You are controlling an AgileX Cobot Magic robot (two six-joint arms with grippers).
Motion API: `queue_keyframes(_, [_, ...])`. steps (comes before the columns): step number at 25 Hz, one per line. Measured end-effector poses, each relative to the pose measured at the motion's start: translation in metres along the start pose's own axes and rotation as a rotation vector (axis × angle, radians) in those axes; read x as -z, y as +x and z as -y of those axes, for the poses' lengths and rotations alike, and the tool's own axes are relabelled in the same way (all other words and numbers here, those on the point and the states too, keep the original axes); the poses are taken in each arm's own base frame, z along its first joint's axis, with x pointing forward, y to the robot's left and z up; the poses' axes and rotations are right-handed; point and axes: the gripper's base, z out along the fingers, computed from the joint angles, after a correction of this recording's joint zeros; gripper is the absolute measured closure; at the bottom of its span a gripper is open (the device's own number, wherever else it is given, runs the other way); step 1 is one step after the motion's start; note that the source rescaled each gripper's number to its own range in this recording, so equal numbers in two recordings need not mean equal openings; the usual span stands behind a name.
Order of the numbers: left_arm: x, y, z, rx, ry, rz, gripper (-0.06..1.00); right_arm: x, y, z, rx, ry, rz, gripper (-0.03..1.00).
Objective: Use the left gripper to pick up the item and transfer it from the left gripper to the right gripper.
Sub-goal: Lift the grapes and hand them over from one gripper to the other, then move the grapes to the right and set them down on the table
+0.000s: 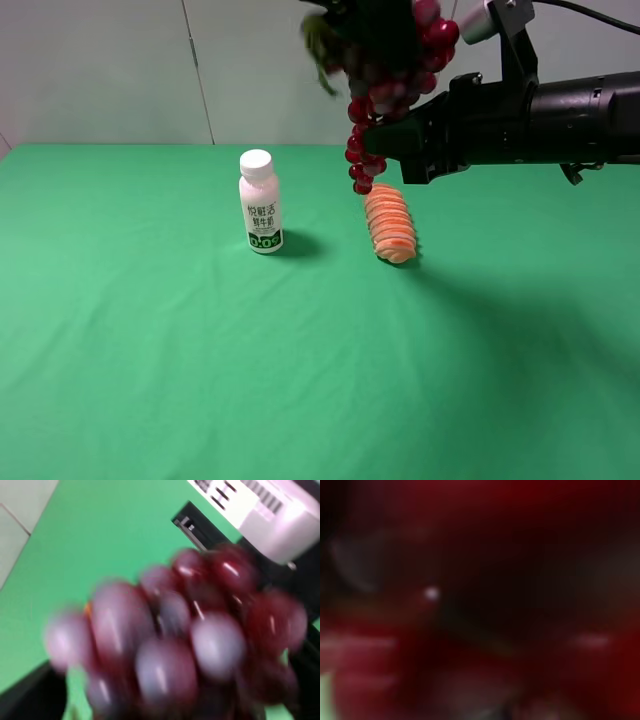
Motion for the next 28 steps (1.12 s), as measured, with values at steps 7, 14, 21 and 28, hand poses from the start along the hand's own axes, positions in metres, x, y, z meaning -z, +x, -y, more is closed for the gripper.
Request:
queue_keyframes(7, [0.001,0.001,-0.001,-0.001,-0.014,-0.007,-0.01,-0.001,0.001,0.000,0.006,-0.005,-0.006,0.96])
queue_keyframes(14, [0.019,-0.002,0.000,0.007,-0.059,0.012,-0.02,-0.001,0.001,0.000,0.002,0.001,-0.008,0.97])
queue_keyframes(21, [0.053,0.006,0.000,0.095,-0.163,-0.050,-0.02,-0.001,0.001,0.000,0.002,-0.003,-0.008,0.97])
queue_keyframes(28, [0.090,0.023,0.003,0.226,-0.277,-0.169,-0.02,-0.001,0.001,0.000,-0.020,-0.002,-0.008,0.97])
